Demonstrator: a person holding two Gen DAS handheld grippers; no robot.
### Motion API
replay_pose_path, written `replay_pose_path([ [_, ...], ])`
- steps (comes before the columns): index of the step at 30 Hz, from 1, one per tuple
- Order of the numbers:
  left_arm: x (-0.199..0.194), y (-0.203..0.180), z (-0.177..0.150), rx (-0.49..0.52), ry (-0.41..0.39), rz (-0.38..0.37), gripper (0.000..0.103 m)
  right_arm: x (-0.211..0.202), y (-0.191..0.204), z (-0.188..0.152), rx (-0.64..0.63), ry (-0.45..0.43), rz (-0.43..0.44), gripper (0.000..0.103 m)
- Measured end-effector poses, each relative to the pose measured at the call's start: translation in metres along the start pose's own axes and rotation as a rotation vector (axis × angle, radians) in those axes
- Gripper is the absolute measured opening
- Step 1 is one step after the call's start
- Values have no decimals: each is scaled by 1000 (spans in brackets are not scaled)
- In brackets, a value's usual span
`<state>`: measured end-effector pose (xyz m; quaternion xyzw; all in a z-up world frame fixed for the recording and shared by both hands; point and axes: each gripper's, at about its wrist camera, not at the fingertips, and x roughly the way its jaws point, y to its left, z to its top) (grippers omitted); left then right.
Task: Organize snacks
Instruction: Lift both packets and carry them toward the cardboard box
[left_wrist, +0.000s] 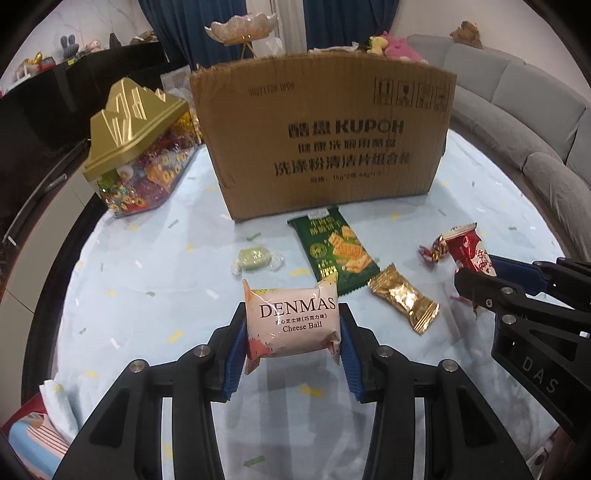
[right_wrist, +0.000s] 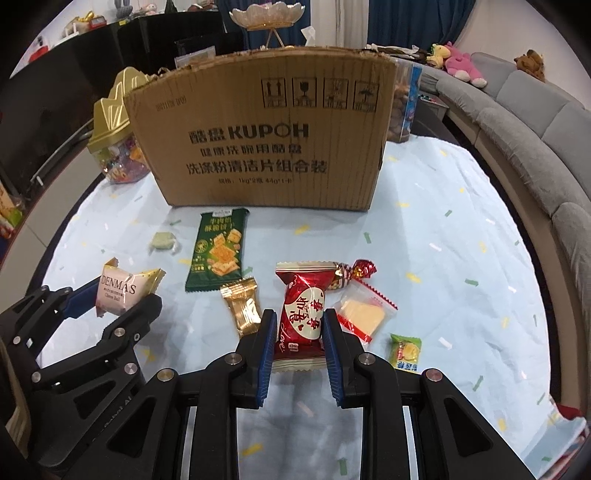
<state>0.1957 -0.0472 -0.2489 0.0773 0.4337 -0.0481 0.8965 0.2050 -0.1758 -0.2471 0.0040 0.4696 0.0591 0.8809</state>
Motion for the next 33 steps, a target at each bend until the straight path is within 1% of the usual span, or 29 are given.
replay_pose_path([
  [13,-38,11,20,-24,-73,32,44,-38,2,16,-5,-78,-9,27],
  [26,-76,17,53,-54,-157,51,44,-83,1,42,-14,-176,-20,27],
  [33,-90,23,73,-72,-187,54,44,-102,4,60,-21,-228,-16,27],
])
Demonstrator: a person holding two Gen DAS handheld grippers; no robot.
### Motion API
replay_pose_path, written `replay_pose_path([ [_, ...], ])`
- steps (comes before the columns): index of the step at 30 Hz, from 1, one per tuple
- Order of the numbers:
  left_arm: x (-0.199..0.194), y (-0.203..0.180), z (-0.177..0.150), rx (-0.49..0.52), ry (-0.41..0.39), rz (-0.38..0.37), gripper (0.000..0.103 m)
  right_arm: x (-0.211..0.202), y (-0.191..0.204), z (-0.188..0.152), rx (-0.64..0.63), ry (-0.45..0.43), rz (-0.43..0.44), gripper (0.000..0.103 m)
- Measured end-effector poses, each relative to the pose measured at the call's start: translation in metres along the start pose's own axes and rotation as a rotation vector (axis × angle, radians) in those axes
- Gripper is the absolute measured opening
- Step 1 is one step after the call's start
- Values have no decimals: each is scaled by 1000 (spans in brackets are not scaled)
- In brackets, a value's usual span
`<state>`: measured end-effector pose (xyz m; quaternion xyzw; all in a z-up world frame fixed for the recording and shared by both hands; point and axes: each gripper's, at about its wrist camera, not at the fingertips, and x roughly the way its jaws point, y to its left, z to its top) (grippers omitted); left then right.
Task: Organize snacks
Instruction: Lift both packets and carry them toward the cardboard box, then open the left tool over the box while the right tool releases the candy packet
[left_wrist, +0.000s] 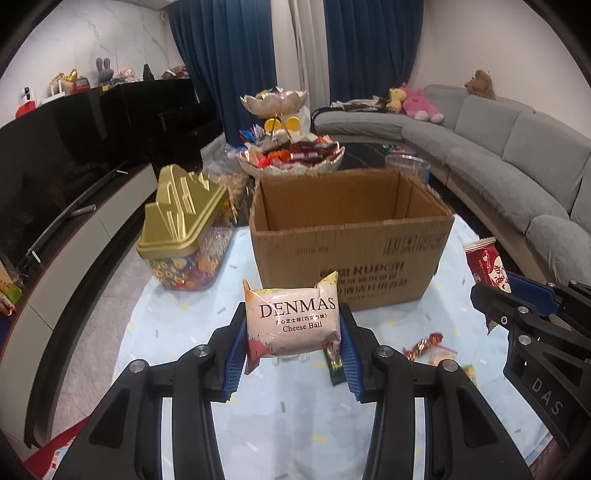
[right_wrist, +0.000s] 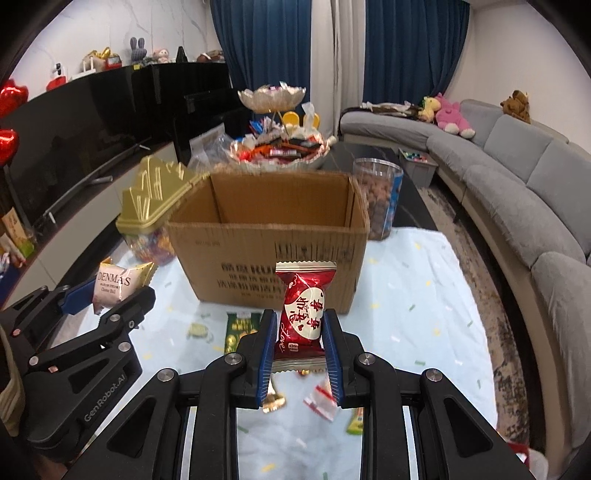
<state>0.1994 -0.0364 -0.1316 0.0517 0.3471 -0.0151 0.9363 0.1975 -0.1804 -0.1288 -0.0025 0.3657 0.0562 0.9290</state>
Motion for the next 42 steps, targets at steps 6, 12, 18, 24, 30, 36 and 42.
replay_pose_path([
  [6,-5,4,26,-12,-36,1,44,-11,2,26,-13,-55,4,27],
  [12,-8,4,51,-5,-79,5,44,-13,1,51,-13,-93,-1,27],
  [18,-4,3,71,-4,-98,-3,44,-12,2,72,-19,-122,-7,27],
  [24,6,4,88,-1,-107,4,44,-8,1,87,-27,-140,-13,27],
  [30,17,4,99,8,-110,7,44,0,0,100,-29,-147,-21,27],
  [36,31,2,109,19,-102,3,44,10,1,111,-42,-149,-27,27],
  [42,48,2,112,15,-83,-2,44,24,-2,118,-39,-135,-25,27],
])
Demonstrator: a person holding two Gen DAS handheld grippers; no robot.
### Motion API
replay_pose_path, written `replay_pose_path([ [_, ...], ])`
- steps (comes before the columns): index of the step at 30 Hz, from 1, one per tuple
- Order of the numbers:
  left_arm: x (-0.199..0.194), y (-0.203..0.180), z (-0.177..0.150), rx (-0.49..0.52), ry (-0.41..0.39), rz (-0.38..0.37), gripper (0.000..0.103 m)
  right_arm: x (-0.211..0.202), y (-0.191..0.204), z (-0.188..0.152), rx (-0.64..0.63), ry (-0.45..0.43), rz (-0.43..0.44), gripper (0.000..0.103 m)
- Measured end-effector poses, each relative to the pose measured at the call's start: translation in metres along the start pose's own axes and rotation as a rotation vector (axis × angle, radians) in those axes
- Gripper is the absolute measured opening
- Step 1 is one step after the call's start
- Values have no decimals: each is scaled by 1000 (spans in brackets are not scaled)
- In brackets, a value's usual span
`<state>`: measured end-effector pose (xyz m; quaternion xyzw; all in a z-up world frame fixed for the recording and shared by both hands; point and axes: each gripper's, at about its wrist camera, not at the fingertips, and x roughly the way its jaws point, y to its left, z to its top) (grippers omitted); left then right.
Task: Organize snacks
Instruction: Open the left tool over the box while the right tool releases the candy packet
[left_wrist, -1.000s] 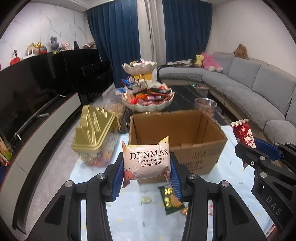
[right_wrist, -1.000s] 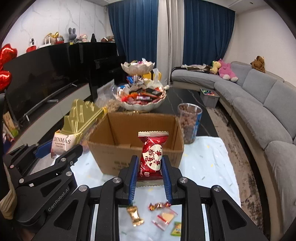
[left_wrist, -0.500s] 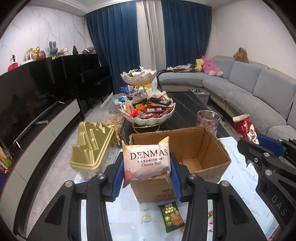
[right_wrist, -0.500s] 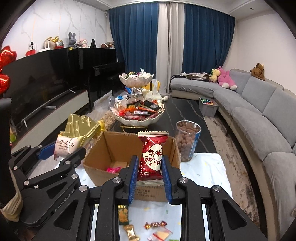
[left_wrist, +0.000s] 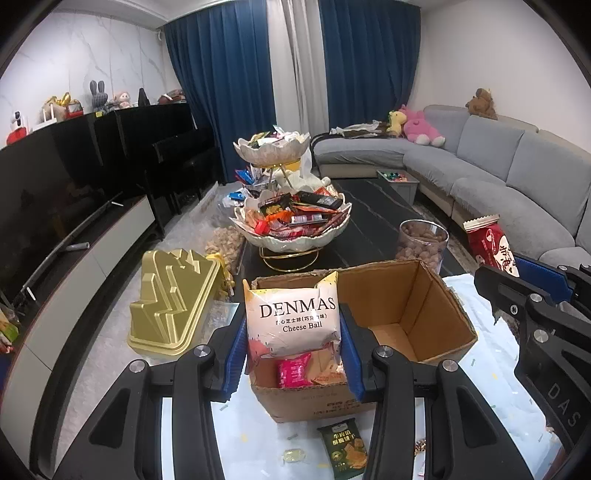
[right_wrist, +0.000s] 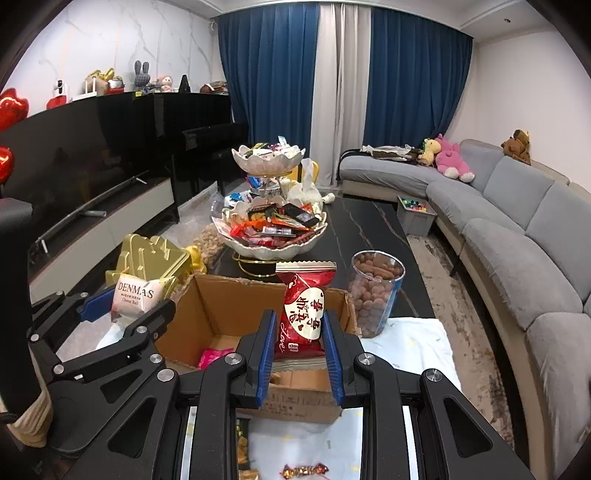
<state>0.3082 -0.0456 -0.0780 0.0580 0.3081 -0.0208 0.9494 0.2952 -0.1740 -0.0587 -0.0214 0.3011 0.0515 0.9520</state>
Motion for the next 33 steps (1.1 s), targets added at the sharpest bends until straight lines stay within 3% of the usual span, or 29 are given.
replay_pose_path([
  [23,68,8,-3,-25,76,-3,45,77,-8,2,24,91,6,27],
  [30,75,8,-3,-27,82,5,54,83,-7,2,3,82,5,28],
  [33,73,8,-3,-18,73,23,65,80,-8,4,0,71,-6,44],
])
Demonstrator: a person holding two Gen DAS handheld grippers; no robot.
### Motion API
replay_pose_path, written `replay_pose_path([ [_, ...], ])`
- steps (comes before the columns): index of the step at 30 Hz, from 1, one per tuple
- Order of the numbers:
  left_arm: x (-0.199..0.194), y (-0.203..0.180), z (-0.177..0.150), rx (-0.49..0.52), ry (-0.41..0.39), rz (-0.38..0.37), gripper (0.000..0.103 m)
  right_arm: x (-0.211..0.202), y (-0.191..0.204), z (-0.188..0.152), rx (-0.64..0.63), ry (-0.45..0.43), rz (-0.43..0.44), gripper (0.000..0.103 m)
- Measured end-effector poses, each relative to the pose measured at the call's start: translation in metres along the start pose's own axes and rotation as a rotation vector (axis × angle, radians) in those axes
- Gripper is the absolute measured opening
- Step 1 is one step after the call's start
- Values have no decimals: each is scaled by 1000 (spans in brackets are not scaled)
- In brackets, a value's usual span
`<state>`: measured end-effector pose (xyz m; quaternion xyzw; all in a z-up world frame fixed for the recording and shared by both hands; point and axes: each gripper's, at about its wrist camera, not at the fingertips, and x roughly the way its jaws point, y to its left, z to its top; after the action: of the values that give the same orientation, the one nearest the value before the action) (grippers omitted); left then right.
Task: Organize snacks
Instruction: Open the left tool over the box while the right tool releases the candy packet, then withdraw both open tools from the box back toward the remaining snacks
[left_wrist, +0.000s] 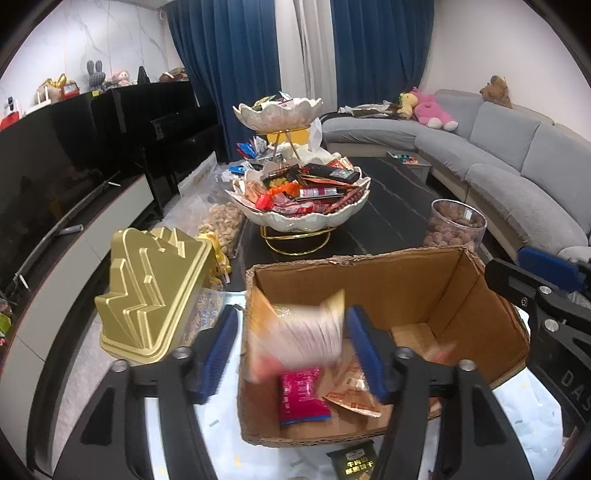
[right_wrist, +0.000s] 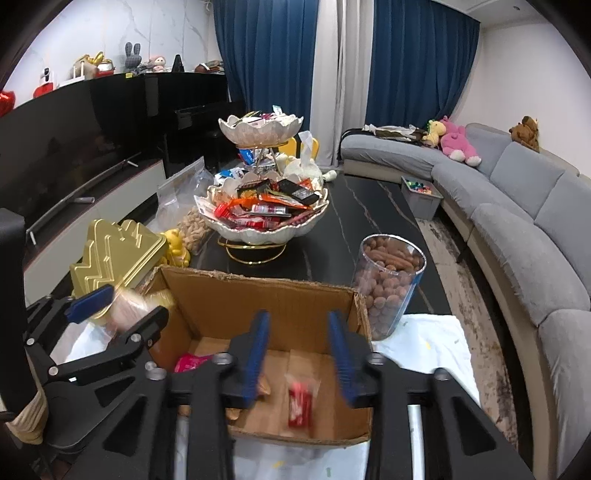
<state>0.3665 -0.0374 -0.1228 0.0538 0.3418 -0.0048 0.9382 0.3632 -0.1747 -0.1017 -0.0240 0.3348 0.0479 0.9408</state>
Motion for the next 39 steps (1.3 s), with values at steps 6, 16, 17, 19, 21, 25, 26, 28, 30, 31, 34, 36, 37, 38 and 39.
replay_pose_path([
  [6,-10,4,2,-9,-18,21,76,-9,-4,3,19,-19,-21,59],
  [16,-33,5,6,-14,-45,28,78,-31,-8,7,27,-45,-27,59],
  [17,-36,5,7,-15,-48,28,78,-34,-8,7,27,-48,-28,59],
  [19,-41,5,9,-15,-55,28,78,-39,-9,7,28,-56,-30,59],
  [21,-48,4,10,-17,-65,29,78,-46,-11,7,30,-64,-33,59],
  [25,-60,1,10,-17,-79,26,78,-58,-14,6,37,-77,-34,59],
  [26,-64,0,9,-16,-82,27,78,-61,-15,5,38,-81,-36,59],
  [28,-69,-3,9,-17,-86,25,78,-68,-16,4,39,-86,-39,59],
  [30,-76,-6,8,-19,-91,23,78,-72,-18,2,42,-90,-42,59],
  [31,-79,-8,7,-18,-93,23,78,-75,-19,0,44,-92,-44,59],
  [34,-86,-13,5,-17,-96,18,78,-84,-24,-4,52,-95,-48,59],
  [36,-91,-17,4,-17,-98,16,78,-90,-26,-7,53,-99,-51,59],
  [37,-93,-19,3,-16,-98,15,78,-92,-28,-8,53,-100,-53,59],
  [38,-96,-21,1,-15,-98,13,78,-95,-29,-10,54,-101,-54,59],
  [39,-98,-22,0,-14,-99,12,78,-98,-30,-11,54,-103,-56,59],
])
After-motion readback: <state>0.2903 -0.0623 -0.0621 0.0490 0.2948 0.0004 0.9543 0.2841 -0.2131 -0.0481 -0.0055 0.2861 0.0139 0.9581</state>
